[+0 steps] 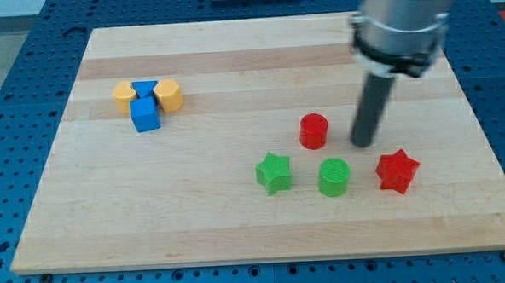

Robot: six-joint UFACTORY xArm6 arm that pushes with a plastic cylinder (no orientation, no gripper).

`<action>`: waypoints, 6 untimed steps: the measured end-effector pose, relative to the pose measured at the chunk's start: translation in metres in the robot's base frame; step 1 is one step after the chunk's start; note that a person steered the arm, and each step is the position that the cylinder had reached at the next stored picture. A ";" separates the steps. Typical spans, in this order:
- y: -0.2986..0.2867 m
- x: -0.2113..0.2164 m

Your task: Move the red circle slightly left and down

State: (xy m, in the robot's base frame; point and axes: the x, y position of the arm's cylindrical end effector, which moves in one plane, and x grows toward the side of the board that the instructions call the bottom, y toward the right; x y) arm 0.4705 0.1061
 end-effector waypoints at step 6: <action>-0.179 -0.030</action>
